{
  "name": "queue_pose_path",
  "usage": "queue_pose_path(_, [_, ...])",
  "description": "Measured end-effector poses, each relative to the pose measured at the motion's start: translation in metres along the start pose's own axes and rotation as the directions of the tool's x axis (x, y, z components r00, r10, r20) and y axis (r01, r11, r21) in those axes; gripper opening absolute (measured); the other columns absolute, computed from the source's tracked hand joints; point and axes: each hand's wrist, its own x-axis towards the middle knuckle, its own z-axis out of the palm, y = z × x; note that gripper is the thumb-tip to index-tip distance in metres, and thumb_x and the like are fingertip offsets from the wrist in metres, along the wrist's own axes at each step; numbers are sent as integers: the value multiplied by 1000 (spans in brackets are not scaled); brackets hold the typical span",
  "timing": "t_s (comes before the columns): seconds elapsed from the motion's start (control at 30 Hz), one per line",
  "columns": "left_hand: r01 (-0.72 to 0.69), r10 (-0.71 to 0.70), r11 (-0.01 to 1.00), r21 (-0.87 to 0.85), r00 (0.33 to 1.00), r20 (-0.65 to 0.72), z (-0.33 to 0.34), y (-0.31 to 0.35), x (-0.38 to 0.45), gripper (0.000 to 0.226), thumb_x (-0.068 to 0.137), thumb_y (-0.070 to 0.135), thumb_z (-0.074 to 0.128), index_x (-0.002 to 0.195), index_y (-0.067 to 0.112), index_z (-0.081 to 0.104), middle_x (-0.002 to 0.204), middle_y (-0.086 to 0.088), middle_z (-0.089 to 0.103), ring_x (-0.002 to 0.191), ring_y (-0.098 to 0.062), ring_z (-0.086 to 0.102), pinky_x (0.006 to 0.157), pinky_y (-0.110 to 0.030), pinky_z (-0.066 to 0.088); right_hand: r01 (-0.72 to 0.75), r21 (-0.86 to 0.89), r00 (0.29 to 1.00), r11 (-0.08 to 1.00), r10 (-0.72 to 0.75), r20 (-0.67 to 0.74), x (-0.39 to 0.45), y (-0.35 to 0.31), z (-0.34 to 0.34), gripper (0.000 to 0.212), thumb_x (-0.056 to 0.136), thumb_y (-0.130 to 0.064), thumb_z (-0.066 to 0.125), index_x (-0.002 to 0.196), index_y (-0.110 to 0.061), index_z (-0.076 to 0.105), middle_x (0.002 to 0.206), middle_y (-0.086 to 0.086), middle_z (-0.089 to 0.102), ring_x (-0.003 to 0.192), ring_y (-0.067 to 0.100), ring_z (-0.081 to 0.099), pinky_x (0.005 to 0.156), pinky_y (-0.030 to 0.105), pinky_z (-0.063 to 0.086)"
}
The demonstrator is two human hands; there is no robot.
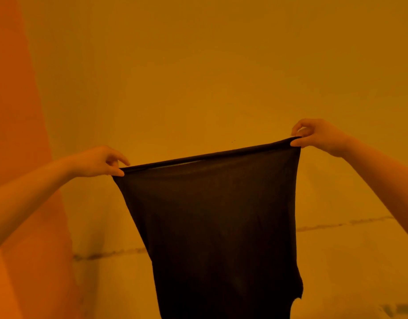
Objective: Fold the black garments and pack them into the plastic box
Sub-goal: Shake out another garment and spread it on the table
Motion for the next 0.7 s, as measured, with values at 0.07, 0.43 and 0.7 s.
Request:
queue_pose_path(0.07, [13,-16,991,132,1000,24,2,3,5,11,86,19,63,92,12,70,80,-11,67,69,-18,57,62,-23,43,-4,-94,1000,996,6,25,0,3,-2,22,82,-1,65,101,-12,65,85,9,61,75,18,58,70,26,42])
queue_pose_path(0.43, [128,-140,988,-86,980,-141,26,49,33,7,79,16,71,79,11,67,75,-4,63,68,-12,54,55,-21,40,-156,-29,988,987,156,2,2,47,-25,16,79,2,67,71,-12,65,67,0,64,57,4,61,53,11,51])
queue_pose_path(0.7, [205,-220,973,-105,961,-165,66,81,69,20,80,13,70,97,3,71,95,-13,68,83,-17,55,73,-26,37,-167,-130,971,977,185,150,28,95,-32,9,78,3,67,79,-6,64,72,5,60,67,13,57,52,10,49])
